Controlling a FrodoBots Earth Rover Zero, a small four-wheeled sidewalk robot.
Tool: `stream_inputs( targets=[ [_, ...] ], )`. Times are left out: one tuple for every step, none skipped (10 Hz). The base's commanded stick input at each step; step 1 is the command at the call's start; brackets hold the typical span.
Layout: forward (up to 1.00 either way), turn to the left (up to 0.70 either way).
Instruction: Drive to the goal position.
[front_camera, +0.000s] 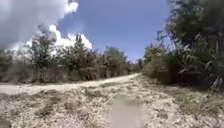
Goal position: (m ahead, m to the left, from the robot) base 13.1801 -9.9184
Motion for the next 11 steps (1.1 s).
stream_inputs(
  targets=[
    [0.50,0.00],
    [0.50,0.00],
    [0.50,0.00],
    [0.50,0.00],
    [0.50,0.00],
    [0.50,0.00],
    [0.50,0.00],
    [0.50,0.00],
    [0.50,0.00],
    [0.50,0.00],
    [0.50,-0.24]
  ],
)
